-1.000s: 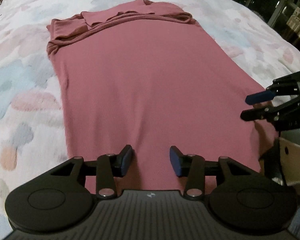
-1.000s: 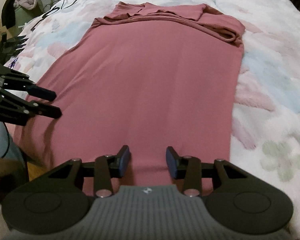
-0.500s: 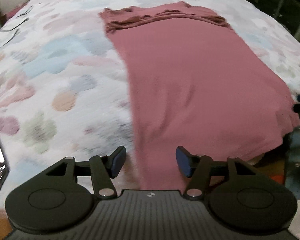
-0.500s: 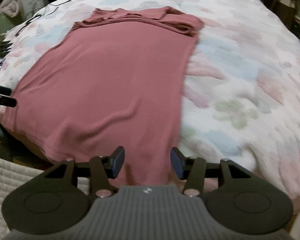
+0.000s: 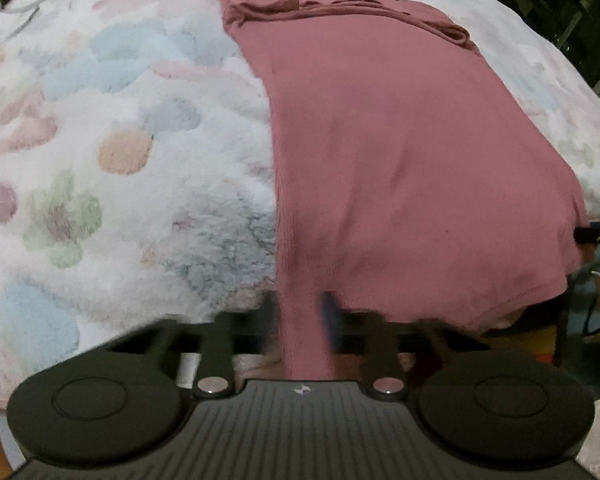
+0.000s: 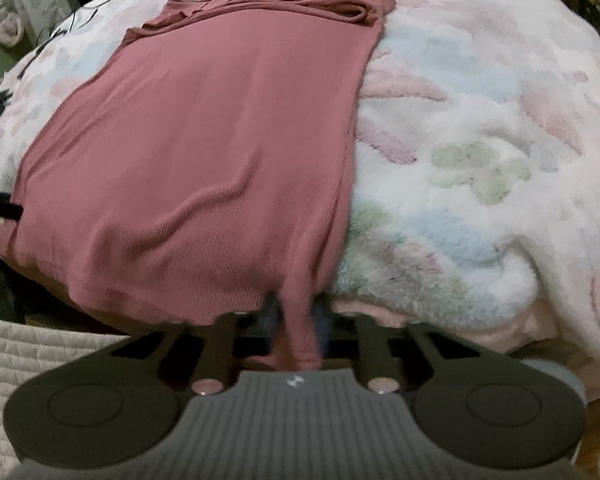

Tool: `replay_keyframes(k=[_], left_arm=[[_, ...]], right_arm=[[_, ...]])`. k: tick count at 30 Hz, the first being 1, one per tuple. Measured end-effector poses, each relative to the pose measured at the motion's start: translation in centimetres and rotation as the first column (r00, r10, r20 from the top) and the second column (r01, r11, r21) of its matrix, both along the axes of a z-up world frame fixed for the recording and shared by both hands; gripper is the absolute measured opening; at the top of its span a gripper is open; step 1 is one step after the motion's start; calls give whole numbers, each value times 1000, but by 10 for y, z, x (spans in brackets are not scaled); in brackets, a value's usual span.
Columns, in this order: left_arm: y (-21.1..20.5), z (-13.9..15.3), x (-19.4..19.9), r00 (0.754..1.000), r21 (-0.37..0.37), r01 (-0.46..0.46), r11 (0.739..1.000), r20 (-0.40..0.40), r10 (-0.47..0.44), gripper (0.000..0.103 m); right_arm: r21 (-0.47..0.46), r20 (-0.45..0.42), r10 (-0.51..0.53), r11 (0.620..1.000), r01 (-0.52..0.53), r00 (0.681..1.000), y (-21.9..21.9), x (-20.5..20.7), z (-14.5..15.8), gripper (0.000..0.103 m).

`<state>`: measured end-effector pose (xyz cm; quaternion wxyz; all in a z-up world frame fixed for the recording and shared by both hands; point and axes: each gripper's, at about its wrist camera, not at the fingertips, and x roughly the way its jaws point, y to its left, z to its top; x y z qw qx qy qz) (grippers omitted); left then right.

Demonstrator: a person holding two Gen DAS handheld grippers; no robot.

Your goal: Fold small clothes

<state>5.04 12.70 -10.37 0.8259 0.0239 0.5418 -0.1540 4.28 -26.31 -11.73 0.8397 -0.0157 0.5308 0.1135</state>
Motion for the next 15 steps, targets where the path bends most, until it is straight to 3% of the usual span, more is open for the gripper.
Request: replay_keyframes(k=[3, 6, 11, 15], left_arm=[[0, 10, -1, 1000, -13, -2, 1000, 31, 3, 6], [1, 33, -2, 993, -14, 18, 1000, 113, -16, 6], [15, 60, 16, 983, -70, -10, 998, 184, 22, 6], [11, 62, 48, 974, -1, -24, 1000, 225, 24, 5]], right_arm=[[-24, 21, 41, 999, -41, 999, 4, 2, 11, 1], [-14, 48, 74, 997, -73, 996, 4, 7, 32, 0], [29, 121, 54, 998, -58, 991, -4, 25, 65, 0], [20, 174, 16, 1000, -20, 985, -9, 56, 71, 0]])
